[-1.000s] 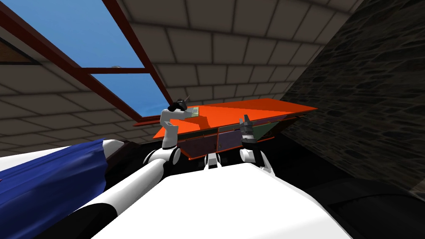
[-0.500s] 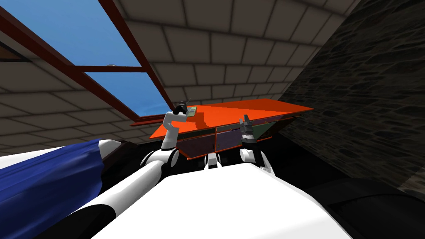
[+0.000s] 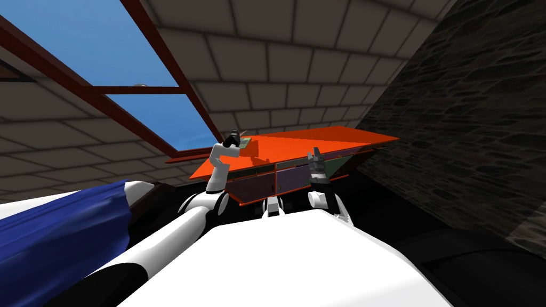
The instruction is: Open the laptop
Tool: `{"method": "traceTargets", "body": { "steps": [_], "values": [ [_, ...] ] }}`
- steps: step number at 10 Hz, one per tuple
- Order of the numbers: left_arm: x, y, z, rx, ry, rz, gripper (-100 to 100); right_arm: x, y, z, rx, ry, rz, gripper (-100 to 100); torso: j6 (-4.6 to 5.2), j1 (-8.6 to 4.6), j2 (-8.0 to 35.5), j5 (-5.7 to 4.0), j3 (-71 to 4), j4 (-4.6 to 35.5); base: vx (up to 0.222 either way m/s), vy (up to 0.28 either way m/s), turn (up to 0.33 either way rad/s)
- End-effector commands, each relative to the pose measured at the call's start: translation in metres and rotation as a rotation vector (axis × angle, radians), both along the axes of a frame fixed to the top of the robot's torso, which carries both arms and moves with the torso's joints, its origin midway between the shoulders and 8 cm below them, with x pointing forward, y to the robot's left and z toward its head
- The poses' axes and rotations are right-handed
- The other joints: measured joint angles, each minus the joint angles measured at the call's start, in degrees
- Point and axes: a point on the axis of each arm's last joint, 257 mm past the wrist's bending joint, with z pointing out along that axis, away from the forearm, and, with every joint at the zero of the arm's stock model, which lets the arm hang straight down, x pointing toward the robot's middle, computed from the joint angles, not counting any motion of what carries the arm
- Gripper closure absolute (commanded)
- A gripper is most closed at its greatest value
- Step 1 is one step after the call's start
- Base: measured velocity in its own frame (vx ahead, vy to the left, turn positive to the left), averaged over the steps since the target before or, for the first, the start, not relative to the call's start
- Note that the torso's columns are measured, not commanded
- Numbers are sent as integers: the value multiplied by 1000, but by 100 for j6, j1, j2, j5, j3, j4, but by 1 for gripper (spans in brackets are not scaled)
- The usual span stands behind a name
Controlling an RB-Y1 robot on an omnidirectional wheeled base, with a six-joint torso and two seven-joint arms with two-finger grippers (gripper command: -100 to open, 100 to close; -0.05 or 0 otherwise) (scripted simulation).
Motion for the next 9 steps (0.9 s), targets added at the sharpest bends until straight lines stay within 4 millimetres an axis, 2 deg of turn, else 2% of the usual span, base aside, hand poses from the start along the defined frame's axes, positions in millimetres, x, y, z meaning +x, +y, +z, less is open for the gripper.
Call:
{"method": "traceTargets", "body": {
  "steps": [1,6,7,8,9],
  "values": [
    [-1,1,14,-4,4,8,-100,0,0,0,0,0,0,0,-3,-2,1,-2,1,5,4,34,-16],
    [-7,-2,41,-6,4,18,-100,0,0,0,0,0,0,0,2,-26,10,-10,7,8,5,22,-22],
    [-5,-1,35,-6,6,17,-100,0,0,0,0,0,0,0,1,-22,9,-8,6,8,1,8,-8],
    [-5,-1,35,-6,8,18,0,0,0,0,0,0,0,0,-1,-20,5,-6,4,4,0,0,0],
    [-5,-1,34,-7,11,18,0,0,0,0,0,0,0,0,0,-20,4,-7,3,5,0,0,0]
  ]
}}
